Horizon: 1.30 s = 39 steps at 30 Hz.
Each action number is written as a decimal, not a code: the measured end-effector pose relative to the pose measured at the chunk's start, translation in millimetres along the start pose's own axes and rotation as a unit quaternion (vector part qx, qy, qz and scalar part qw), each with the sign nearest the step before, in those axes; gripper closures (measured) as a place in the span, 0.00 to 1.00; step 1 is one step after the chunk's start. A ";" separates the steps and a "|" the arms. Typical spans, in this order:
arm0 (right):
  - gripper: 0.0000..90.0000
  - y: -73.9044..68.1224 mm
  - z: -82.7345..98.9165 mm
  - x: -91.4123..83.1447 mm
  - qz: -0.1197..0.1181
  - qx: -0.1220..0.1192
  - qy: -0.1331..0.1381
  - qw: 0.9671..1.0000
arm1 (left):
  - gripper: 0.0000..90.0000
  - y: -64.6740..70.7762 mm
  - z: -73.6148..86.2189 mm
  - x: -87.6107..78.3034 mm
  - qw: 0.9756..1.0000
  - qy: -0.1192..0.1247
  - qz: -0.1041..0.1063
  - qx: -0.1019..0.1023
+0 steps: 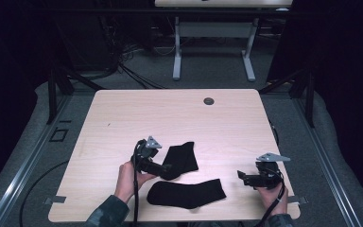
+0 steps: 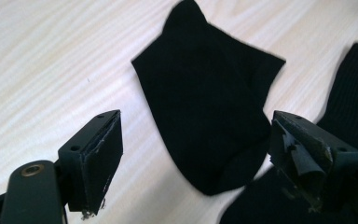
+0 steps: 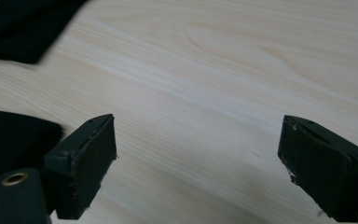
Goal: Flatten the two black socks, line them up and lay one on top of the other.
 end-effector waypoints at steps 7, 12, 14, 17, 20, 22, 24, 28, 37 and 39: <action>0.30 -62.4 -39.3 10.1 -0.055 -0.056 -0.008 0.997 | 0.24 24.0 6.9 13.9 0.999 -0.017 0.027 0.041; 0.44 -106.1 -59.2 31.6 -0.101 -0.097 -0.032 0.990 | 0.37 32.9 9.7 29.2 0.997 -0.042 0.038 0.058; 0.49 -119.0 -61.1 44.5 -0.108 -0.108 -0.049 0.987 | 0.42 33.8 11.3 34.5 0.996 -0.052 0.046 0.058; 0.55 -132.6 -60.3 60.9 -0.121 -0.120 -0.071 0.983 | 0.50 35.0 13.7 40.1 0.994 -0.065 0.058 0.061; 0.60 -141.3 -58.1 74.3 -0.127 -0.122 -0.079 0.981 | 0.59 35.3 15.4 42.9 0.993 -0.075 0.061 0.064; 0.63 -143.2 -55.8 81.9 -0.118 -0.129 -0.082 0.981 | 0.65 35.5 16.7 43.9 0.993 -0.079 0.062 0.067; 0.68 -144.6 -52.6 86.1 -0.115 -0.135 -0.090 0.980 | 0.70 35.4 18.6 44.8 0.992 -0.081 0.061 0.068; 0.80 -143.1 -46.4 88.2 -0.103 -0.142 -0.094 0.980 | 0.81 34.0 19.7 44.2 0.993 -0.075 0.063 0.066; 0.90 -140.1 -45.1 87.6 -0.111 -0.131 -0.084 0.982 | 0.95 33.3 18.1 43.0 0.994 -0.058 0.071 0.062; 0.90 -139.2 -44.8 86.8 -0.112 -0.128 -0.078 0.982 | 0.96 32.1 14.9 39.6 0.995 -0.045 0.069 0.059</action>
Point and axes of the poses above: each handheld gripper's, and its own axes: x roughly forward along the jaws, z roughly out of its underside, y roughly to its right, the point moved 9 cm from there along x, roughly forward along the jaws, and after that the axes turned 3 degrees about z, right-handed, at the moved point
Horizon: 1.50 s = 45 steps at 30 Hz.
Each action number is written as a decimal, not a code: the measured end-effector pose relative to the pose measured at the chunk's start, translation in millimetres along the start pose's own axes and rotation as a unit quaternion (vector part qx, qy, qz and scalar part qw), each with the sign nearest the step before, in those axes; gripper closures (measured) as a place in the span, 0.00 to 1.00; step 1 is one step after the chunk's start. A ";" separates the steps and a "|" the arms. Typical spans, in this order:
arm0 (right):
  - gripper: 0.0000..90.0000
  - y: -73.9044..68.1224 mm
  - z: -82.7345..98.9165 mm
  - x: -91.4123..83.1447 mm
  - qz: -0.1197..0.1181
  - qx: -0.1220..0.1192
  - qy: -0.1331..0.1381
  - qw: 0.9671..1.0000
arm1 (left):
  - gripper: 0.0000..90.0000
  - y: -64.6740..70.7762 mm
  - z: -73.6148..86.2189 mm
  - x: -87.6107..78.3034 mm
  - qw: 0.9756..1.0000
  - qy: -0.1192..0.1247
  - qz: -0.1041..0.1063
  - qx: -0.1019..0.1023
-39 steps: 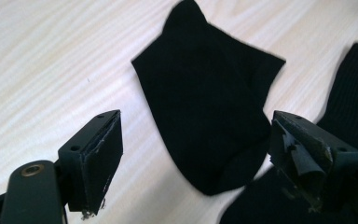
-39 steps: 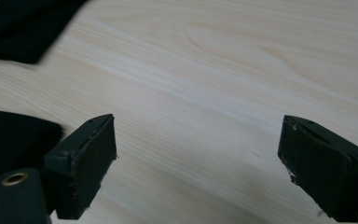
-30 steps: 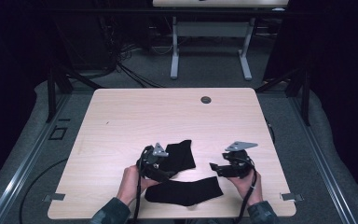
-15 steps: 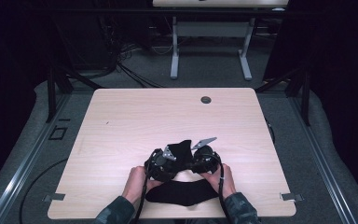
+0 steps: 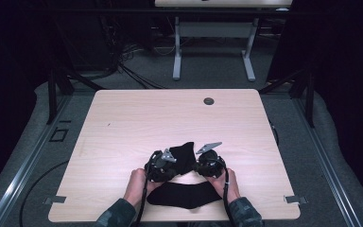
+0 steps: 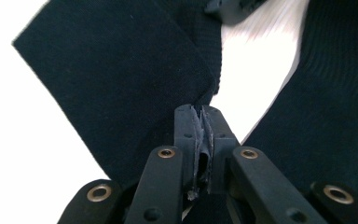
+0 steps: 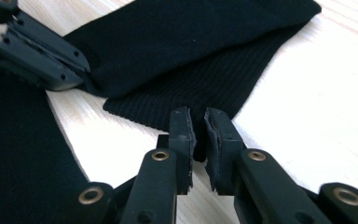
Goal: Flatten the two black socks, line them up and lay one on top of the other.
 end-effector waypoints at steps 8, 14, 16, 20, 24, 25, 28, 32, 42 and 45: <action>0.91 3.9 0.0 -14.3 0.004 0.006 0.012 1.000 | 0.96 -7.7 -13.1 -26.3 0.999 0.048 -0.012 -0.013; 0.91 11.7 -0.2 -31.2 0.008 0.006 0.021 1.000 | 0.96 -16.1 -18.0 -45.3 0.996 0.077 -0.016 -0.030; 0.90 13.1 -0.3 -33.8 0.010 0.009 0.025 1.000 | 0.96 -18.2 -18.5 -48.4 0.996 0.082 -0.018 -0.032; 0.90 22.9 4.1 -45.5 0.016 0.013 0.026 0.999 | 0.96 -24.5 -19.6 -59.3 0.994 0.096 -0.018 -0.047; 0.90 32.6 10.6 -56.0 0.022 0.017 0.023 0.999 | 0.96 -28.6 -19.3 -66.9 0.993 0.105 -0.011 -0.059; 0.90 35.7 12.4 -58.1 0.024 0.019 0.024 0.999 | 0.95 -29.7 -18.9 -68.1 0.992 0.107 -0.010 -0.063; 0.90 45.0 19.7 -64.9 0.024 0.022 0.014 0.999 | 0.95 -32.7 -15.2 -67.9 0.991 0.105 -0.004 -0.081; 0.87 57.5 31.5 -60.8 0.030 0.033 0.001 0.999 | 0.88 -40.9 0.3 -52.6 0.992 0.070 -0.009 -0.106; 0.65 61.5 37.9 -71.8 0.055 0.018 0.027 0.998 | 0.50 -46.2 14.2 -66.1 0.992 0.077 -0.034 -0.097; 0.64 45.9 31.8 -76.3 0.041 -0.007 0.027 0.999 | 0.49 -31.2 13.0 -61.8 0.997 0.054 -0.017 -0.047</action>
Point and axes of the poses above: each handheld gripper's, and its own axes: x roughly forward along the jaws, z roughly out of its underside, y roughly to its right, the point moved 9 cm from there along x, roughly forward along the jaws, and after that the axes turned 3 degrees about z, right-handed, at the moved point
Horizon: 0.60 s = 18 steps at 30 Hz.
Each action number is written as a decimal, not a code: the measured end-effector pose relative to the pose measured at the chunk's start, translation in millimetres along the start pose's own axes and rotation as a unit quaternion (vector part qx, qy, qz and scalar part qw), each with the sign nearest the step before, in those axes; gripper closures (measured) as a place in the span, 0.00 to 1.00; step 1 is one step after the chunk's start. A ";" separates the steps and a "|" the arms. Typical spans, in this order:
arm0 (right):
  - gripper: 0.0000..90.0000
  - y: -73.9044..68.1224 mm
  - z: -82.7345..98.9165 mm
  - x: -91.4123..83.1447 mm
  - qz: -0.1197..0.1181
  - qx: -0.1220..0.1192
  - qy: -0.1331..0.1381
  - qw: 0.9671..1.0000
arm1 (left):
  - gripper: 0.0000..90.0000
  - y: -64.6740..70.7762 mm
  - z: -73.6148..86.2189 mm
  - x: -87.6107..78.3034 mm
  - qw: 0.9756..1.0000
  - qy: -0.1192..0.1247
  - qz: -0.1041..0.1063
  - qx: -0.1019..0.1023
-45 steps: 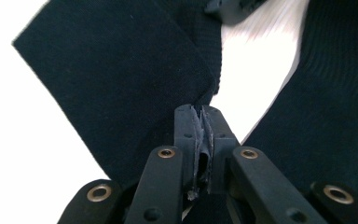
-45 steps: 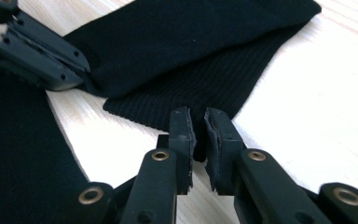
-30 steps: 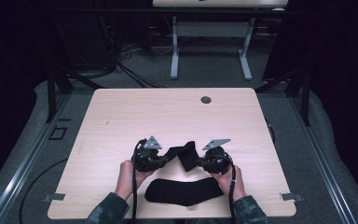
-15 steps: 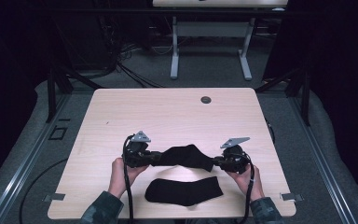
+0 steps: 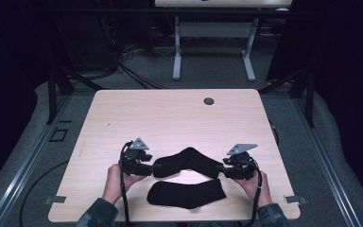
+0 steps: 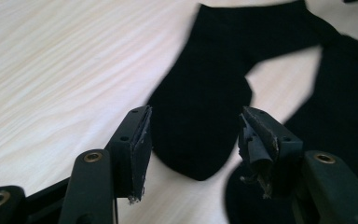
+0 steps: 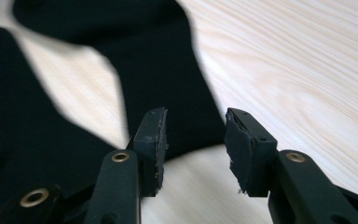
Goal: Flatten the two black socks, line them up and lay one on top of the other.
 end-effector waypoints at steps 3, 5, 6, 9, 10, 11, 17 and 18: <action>0.64 -15.0 0.1 8.2 -0.013 -0.025 -0.009 1.000 | 0.49 7.2 8.0 14.7 0.999 -0.028 0.007 0.021; 0.64 -21.5 4.2 16.8 -0.015 -0.040 -0.022 0.999 | 0.51 8.8 13.0 22.6 0.999 -0.037 0.016 0.021; 0.64 -21.5 4.2 16.8 -0.015 -0.040 -0.022 0.999 | 0.51 8.8 13.0 22.6 0.999 -0.037 0.016 0.021; 0.65 -29.0 10.8 29.7 -0.019 -0.045 -0.036 0.998 | 0.55 11.8 18.4 33.2 0.998 -0.056 0.027 0.029; 0.65 -29.0 11.7 31.0 -0.021 -0.047 -0.040 0.998 | 0.57 11.8 18.4 33.2 0.998 -0.056 0.027 0.029; 0.66 -28.1 11.9 31.9 -0.018 -0.048 -0.041 0.998 | 0.59 11.7 18.8 35.3 0.997 -0.059 0.025 0.030; 0.67 -23.1 10.5 34.7 -0.007 -0.047 -0.051 0.998 | 0.71 7.2 21.9 43.6 0.996 -0.077 0.014 0.045; 0.68 -23.1 10.7 35.2 -0.005 -0.049 -0.051 0.997 | 0.73 7.2 22.0 43.6 0.996 -0.077 0.014 0.047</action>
Point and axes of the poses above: each handheld gripper's, and its own axes: x roughly forward along the jaws, z roughly out of its underside, y roughly to its right, the point moved 9 cm from there along x, roughly forward along the jaws, and after that the axes turned 3 degrees about z, right-handed, at the moved point
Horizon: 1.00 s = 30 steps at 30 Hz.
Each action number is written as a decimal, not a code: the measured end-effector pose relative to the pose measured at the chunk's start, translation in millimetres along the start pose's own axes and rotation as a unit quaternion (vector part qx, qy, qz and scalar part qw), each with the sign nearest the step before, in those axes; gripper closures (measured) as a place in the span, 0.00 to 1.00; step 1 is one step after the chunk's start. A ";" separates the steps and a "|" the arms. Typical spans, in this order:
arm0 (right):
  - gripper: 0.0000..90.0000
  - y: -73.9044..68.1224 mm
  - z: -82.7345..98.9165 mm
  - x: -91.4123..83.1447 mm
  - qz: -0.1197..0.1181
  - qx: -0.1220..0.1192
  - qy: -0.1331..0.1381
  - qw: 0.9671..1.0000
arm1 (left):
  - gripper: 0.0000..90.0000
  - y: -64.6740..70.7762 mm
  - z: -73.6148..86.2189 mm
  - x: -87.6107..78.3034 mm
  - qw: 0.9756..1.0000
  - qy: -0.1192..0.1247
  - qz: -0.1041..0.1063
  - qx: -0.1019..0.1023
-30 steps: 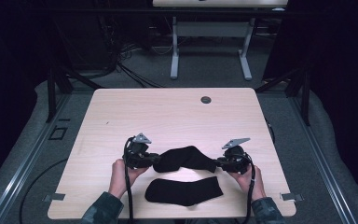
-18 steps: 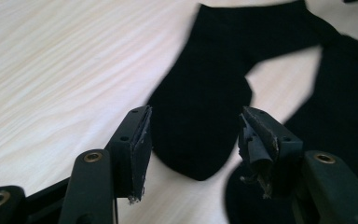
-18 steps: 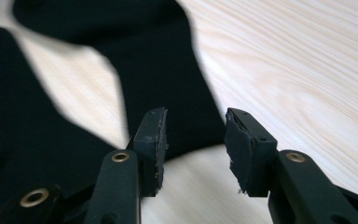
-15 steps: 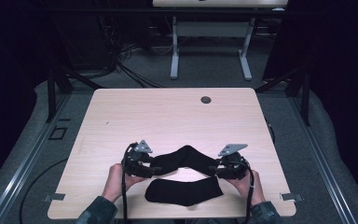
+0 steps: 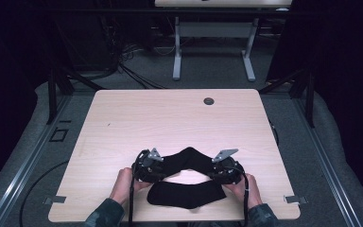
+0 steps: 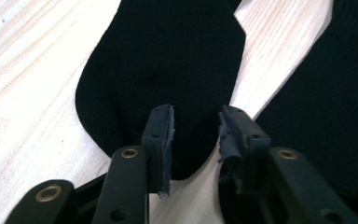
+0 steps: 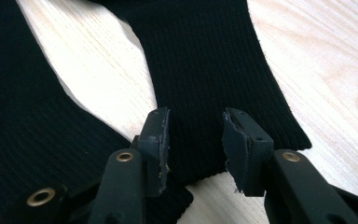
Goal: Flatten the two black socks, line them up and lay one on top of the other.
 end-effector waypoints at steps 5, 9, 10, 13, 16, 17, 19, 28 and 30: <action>0.73 1.1 1.6 0.5 0.005 -0.004 0.002 1.000 | 0.82 -0.9 0.7 0.0 1.000 -0.002 -0.013 0.012; 0.85 4.3 3.0 -0.1 0.024 -0.011 0.000 1.000 | 0.90 -3.1 2.2 -0.4 0.999 0.002 -0.032 0.018; 0.87 5.1 3.2 -0.1 0.025 -0.011 0.003 1.000 | 0.92 -3.5 2.5 -0.6 0.999 0.003 -0.033 0.019; 0.89 5.8 3.4 -0.1 0.022 -0.002 0.012 1.000 | 0.96 -4.7 3.3 -1.1 0.999 0.008 -0.034 0.018; 0.90 6.8 4.0 -1.3 0.025 -0.002 0.017 1.000 | 0.96 -5.1 3.6 -1.2 0.999 0.016 -0.032 0.014; 0.90 6.8 3.5 -1.9 0.024 0.001 0.021 0.999 | 0.97 -5.5 4.0 -1.7 0.999 0.017 -0.031 0.014; 0.90 8.1 2.4 -4.1 0.029 0.006 0.030 0.999 | 0.97 -7.1 3.7 -3.4 0.999 0.022 -0.039 0.013; 0.91 14.9 -9.6 -29.9 0.039 0.012 0.072 0.997 | 0.97 -7.1 -8.8 -30.9 0.996 0.072 -0.046 0.004; 0.91 15.1 -12.4 -35.2 0.041 0.016 0.081 0.996 | 0.97 -6.6 -11.1 -37.4 0.996 0.078 -0.048 0.005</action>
Point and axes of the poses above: each handheld gripper's, and its own axes: x roughly forward along the jaws, z roughly out of its underside, y roughly to its right, the point moved 9 cm from there along x, roughly forward along the jaws, and after that the axes turned 3 degrees about z, right-handed, at the moved point
